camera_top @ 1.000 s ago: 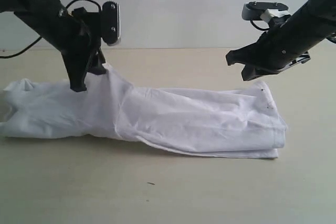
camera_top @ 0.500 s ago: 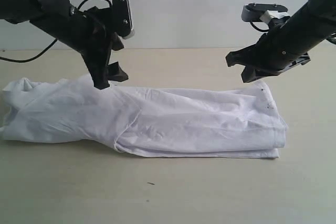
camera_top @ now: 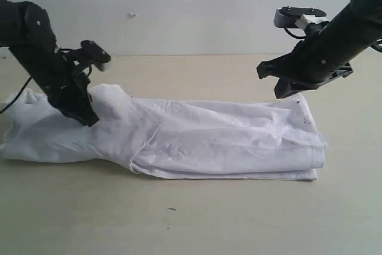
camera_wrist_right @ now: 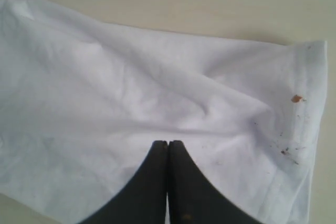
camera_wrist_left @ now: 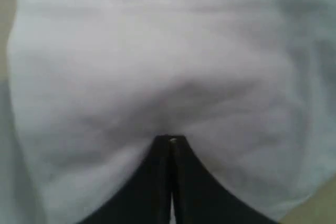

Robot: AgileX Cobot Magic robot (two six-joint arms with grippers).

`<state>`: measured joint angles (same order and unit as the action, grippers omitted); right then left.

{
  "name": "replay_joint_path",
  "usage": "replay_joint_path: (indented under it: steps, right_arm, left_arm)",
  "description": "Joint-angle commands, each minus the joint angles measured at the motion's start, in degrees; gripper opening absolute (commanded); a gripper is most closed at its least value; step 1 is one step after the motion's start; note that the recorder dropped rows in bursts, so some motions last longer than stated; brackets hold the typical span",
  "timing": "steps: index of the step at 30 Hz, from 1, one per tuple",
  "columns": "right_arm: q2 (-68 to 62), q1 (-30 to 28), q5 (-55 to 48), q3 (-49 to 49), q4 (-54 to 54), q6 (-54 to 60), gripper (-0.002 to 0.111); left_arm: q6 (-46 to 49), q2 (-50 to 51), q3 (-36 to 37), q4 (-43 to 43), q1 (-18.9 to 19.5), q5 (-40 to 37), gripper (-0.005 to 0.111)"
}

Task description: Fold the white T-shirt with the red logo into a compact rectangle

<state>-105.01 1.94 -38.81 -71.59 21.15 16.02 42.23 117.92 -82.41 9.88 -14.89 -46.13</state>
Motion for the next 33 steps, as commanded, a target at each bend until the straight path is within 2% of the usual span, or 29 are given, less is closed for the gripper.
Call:
replay_joint_path:
  steps: [1,4,7,12,16,18,23,25,29,33]
  right_arm:
    - [-4.27,0.03,-1.59,-0.18,-0.09,0.28,0.000]
    - [-6.24,0.03,-0.75,-0.18,-0.20,0.28,0.000]
    - [-6.24,0.03,-0.58,-0.18,-0.20,0.28,0.000]
    - [-6.24,0.03,-0.71,-0.18,-0.20,0.28,0.000]
    - [-6.24,0.03,-0.71,-0.18,-0.20,0.28,0.000]
    - [-6.24,0.03,-0.59,-0.18,1.05,0.43,0.000]
    - [-6.24,0.03,-0.48,-0.18,7.77,6.19,0.000]
    - [-6.71,0.03,-0.85,-0.18,9.56,8.16,0.000]
    - [-9.17,0.03,-0.72,-0.18,9.67,8.06,0.000]
    - [-11.93,0.03,2.46,-0.18,7.21,7.77,0.000]
  left_arm:
    - [-16.18,-0.04,3.50,-14.94,4.18,-0.95,0.000]
    - [-18.04,0.49,7.00,-19.44,4.41,-0.59,0.000]
    - [-30.38,2.29,9.27,-31.05,5.59,1.43,0.000]
    - [-30.48,2.70,9.96,-31.55,8.75,-0.99,0.000]
    - [-30.48,1.56,9.96,-30.98,9.73,-1.40,0.000]
    - [-28.44,-1.10,9.96,-27.27,9.62,1.14,0.000]
    - [-8.08,-9.18,9.96,-7.05,9.62,4.74,0.000]
    - [-3.39,-11.80,9.96,-0.14,9.62,6.24,0.000]
    - [-1.78,-14.90,9.96,7.57,9.76,9.90,0.000]
    - [-1.92,-13.60,10.53,8.73,9.76,10.17,0.000]
